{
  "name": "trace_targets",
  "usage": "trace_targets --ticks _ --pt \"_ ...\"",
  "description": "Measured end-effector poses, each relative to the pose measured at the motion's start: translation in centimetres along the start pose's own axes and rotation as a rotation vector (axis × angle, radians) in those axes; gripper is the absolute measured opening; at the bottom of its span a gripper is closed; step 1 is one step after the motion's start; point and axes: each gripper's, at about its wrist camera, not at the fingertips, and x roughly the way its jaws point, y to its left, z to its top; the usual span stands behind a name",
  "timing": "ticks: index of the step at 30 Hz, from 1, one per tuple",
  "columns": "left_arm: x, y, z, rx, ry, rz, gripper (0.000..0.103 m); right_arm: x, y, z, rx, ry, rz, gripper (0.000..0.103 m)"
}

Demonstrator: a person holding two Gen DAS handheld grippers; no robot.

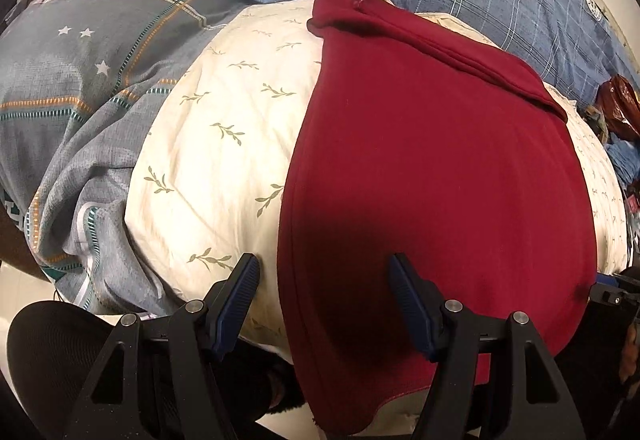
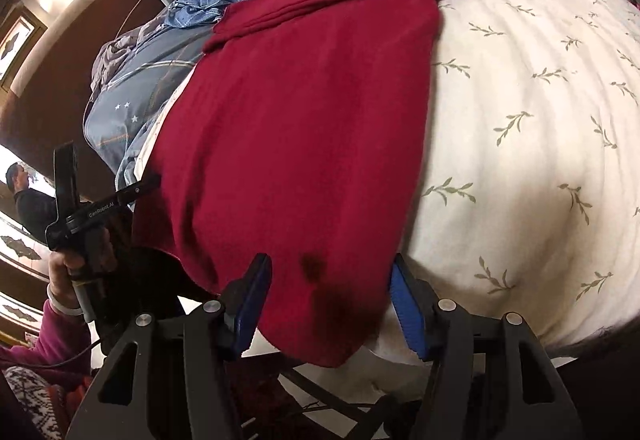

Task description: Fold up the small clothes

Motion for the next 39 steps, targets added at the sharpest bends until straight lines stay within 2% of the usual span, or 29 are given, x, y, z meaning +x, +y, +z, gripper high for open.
trace_targets --ticks 8,13,18,27,29,33,34,36,38,39 --pt "-0.1 -0.1 -0.1 -0.009 -0.002 -0.009 0.067 0.3 -0.3 -0.4 0.007 0.042 0.024 0.061" --pt "-0.2 1.1 -0.8 -0.028 0.059 -0.043 0.067 1.1 -1.0 -1.3 0.042 0.114 0.064 0.061" --pt "0.2 1.9 -1.2 -0.037 0.117 -0.054 0.066 2.1 -1.8 -2.1 0.087 0.150 0.101 0.061" --pt "1.2 0.8 -1.3 -0.013 0.152 -0.108 0.065 3.9 -1.4 -2.4 0.099 0.190 0.154 0.058" --pt "1.7 0.6 -1.1 -0.010 0.160 -0.099 0.065 4.4 -1.4 -2.6 0.107 0.205 0.163 0.051" --pt "2.2 0.6 -1.2 -0.020 0.164 -0.102 0.062 4.4 -0.9 -2.7 0.081 0.205 0.160 0.020" --pt "2.2 0.6 -1.2 -0.015 0.163 -0.107 0.059 4.2 -0.9 -2.6 0.081 0.198 0.166 0.018" --pt "2.3 0.6 -1.4 -0.001 0.175 -0.129 0.043 3.5 -0.6 -2.5 0.086 0.170 0.175 0.017" --pt "2.4 0.5 -1.4 0.000 0.178 -0.153 0.035 3.0 -0.5 -2.7 0.102 0.140 0.200 0.018" --pt "2.6 0.5 -1.3 -0.002 0.181 -0.153 0.035 3.0 -0.4 -2.7 0.109 0.126 0.201 0.022"
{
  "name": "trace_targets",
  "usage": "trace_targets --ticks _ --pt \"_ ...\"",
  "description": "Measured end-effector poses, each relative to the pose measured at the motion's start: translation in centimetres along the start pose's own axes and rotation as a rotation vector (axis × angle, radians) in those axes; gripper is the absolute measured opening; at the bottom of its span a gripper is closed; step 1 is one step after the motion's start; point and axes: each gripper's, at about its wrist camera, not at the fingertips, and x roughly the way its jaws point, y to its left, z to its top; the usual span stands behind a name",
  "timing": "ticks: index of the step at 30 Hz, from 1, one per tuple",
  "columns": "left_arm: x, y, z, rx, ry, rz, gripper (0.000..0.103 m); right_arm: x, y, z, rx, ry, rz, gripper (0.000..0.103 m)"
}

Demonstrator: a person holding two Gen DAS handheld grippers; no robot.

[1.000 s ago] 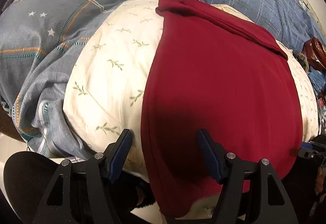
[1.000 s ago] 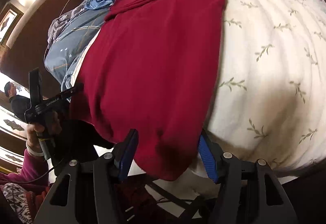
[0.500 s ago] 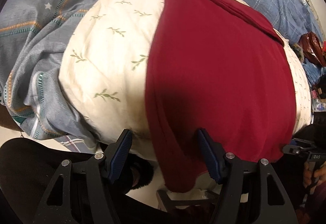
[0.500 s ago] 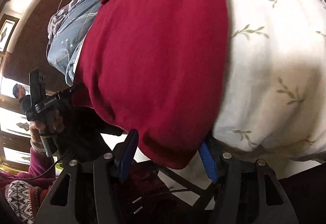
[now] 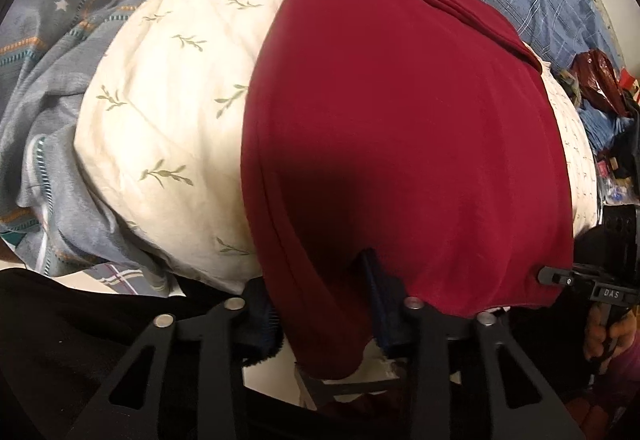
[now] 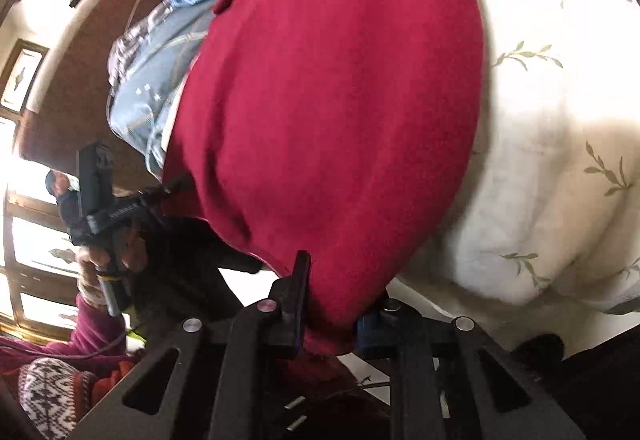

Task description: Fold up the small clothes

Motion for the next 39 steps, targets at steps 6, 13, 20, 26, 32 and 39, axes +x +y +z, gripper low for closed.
trace_targets --ticks 6,13,20,26,32,39 --pt "0.1 -0.1 -0.1 0.003 -0.006 0.010 0.013 0.4 0.9 0.0 -0.026 -0.025 -0.044 0.016" --pt "-1.9 -0.4 0.0 -0.021 -0.036 -0.064 0.006 -2.9 0.4 0.6 0.083 -0.115 0.198 0.012" --pt "-7.7 -0.6 2.4 -0.043 -0.240 -0.174 0.005 -7.8 1.8 3.4 0.054 -0.272 0.287 0.012" --pt "-9.2 -1.2 5.0 -0.048 -0.363 -0.184 0.005 -10.3 2.2 6.8 0.027 -0.410 0.262 0.011" --pt "-8.4 -3.0 7.7 -0.061 -0.460 -0.128 0.006 -11.6 1.8 10.7 0.001 -0.501 0.160 0.011" --pt "-6.4 -4.8 11.7 -0.086 -0.508 -0.087 0.006 -11.3 1.3 15.5 -0.017 -0.534 0.079 0.011"
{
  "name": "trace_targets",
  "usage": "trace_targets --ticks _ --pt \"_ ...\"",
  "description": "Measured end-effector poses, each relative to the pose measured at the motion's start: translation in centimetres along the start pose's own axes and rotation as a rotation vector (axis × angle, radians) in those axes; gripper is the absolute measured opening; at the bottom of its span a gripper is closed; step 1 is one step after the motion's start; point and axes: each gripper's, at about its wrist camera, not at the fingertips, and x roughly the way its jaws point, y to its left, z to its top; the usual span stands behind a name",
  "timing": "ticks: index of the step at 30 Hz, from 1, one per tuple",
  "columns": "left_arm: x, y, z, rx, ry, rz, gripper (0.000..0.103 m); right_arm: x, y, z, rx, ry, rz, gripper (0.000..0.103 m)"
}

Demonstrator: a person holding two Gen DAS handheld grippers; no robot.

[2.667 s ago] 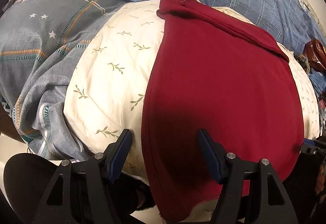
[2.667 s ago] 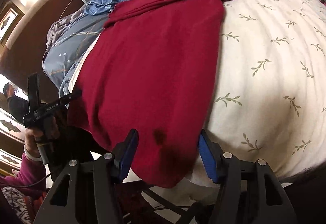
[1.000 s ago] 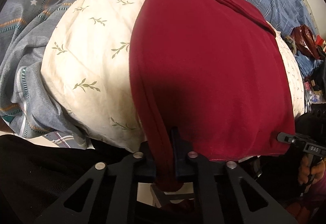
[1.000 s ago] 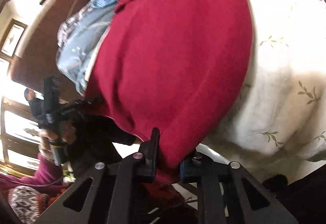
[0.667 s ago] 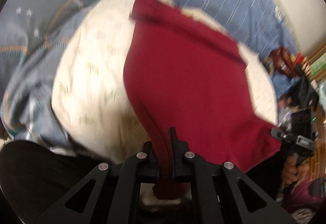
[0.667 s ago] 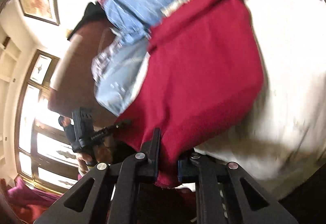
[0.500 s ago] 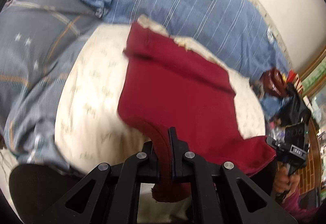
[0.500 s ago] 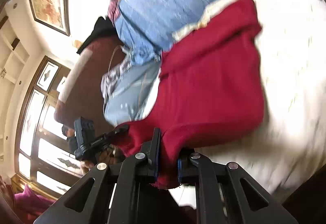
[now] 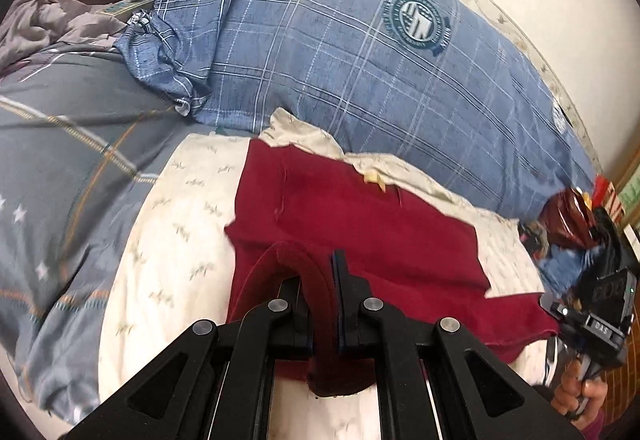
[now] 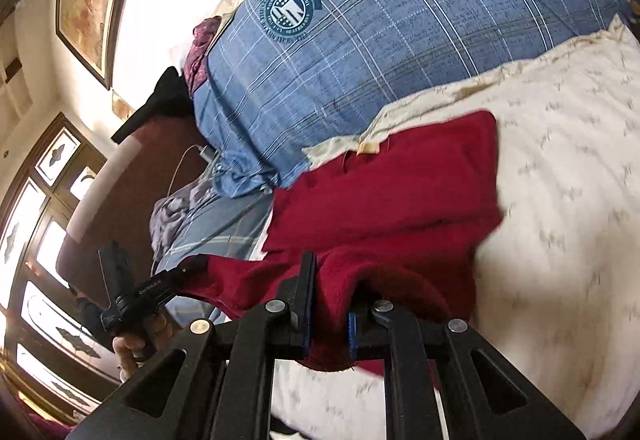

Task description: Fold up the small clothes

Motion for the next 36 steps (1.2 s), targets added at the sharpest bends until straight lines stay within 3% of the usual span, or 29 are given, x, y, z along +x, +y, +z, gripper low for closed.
trace_targets --ticks 6,17,25,29,31,32,33,35,36 --pt "5.3 0.4 3.7 -0.050 -0.002 0.019 0.006 2.7 0.0 3.9 -0.048 -0.033 -0.046 0.011" --pt "15.6 1.1 9.2 -0.086 0.024 0.053 0.006 8.6 -4.0 9.5 -0.026 -0.025 -0.143 0.011" --pt "21.6 1.8 10.6 -0.080 0.044 0.071 0.006 13.3 -7.2 11.1 -0.010 -0.001 -0.233 0.011" --pt "23.7 1.9 10.6 -0.064 0.067 0.090 0.008 14.5 -9.4 11.1 0.064 0.021 -0.227 0.012" --pt "24.0 1.8 10.6 -0.054 0.074 0.083 0.015 14.3 -10.4 11.0 0.134 0.030 -0.189 0.017" --pt "24.0 1.7 10.7 -0.043 0.074 0.068 0.025 13.6 -10.7 10.9 0.163 0.031 -0.169 0.020" --pt "23.7 1.4 10.9 -0.028 0.069 0.050 0.043 13.1 -10.6 10.9 0.171 0.024 -0.166 0.030" --pt "22.6 0.9 11.1 -0.004 0.047 0.016 0.068 10.9 -10.0 10.8 0.157 -0.022 -0.169 0.044" --pt "21.8 0.7 11.2 0.006 0.019 0.011 0.075 9.3 -9.4 10.6 0.134 -0.055 -0.187 0.051"
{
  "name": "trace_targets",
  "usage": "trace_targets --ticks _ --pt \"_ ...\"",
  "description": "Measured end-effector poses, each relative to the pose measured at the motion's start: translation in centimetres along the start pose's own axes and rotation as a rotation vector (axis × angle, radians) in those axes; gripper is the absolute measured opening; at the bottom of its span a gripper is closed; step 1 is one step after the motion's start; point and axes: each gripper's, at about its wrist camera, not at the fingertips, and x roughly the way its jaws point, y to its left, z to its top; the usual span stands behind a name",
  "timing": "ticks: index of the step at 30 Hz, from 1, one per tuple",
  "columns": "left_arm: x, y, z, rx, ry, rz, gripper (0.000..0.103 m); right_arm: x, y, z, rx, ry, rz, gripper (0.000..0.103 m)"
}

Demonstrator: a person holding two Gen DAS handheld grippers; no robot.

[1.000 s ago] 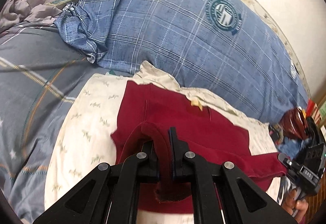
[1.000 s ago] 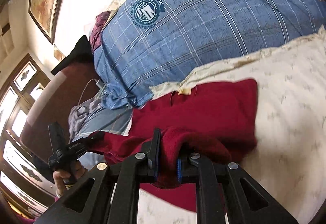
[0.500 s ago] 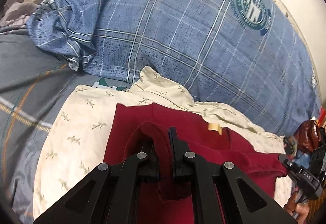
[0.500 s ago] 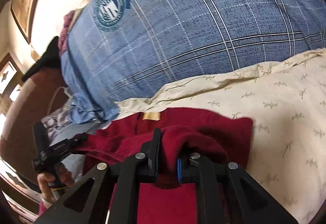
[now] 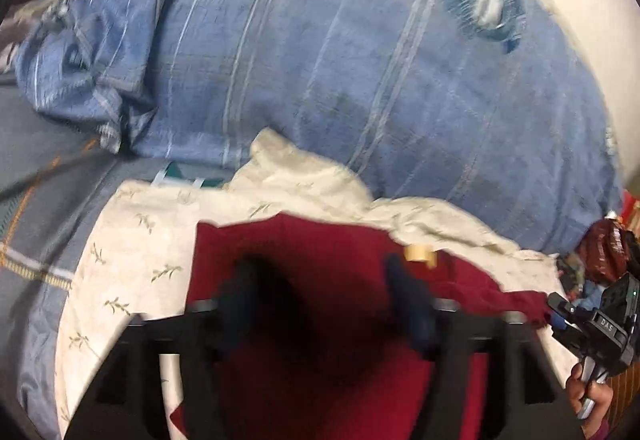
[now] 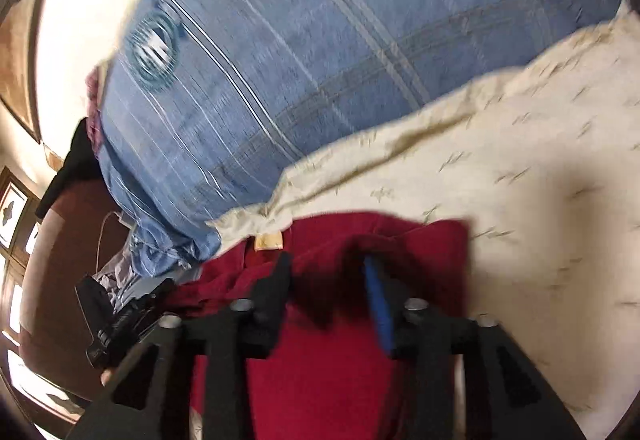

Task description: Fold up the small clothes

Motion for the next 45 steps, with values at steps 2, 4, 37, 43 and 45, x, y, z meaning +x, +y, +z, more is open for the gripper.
trace_targets --ticks 2,4,37,43,45 --pt "-1.6 -0.4 0.1 0.038 -0.055 0.024 0.076 -2.0 0.7 -0.5 -0.055 -0.022 -0.017 0.051" --pt "-2.6 -0.7 0.0 0.069 -0.073 0.028 0.076 -2.6 1.8 -1.2 -0.123 0.006 -0.037 0.051" --pt "-7.0 0.0 -6.5 0.033 0.053 0.152 0.076 -0.7 2.9 -9.0 -0.354 0.188 -0.398 0.050" --pt "-9.5 3.7 -9.7 -0.008 0.080 0.236 0.075 -3.9 8.8 -7.9 -0.388 0.112 -0.326 0.054" --pt "-9.7 4.3 -9.8 -0.030 0.083 0.236 0.075 -2.5 12.4 -7.8 -0.436 0.114 -0.266 0.054"
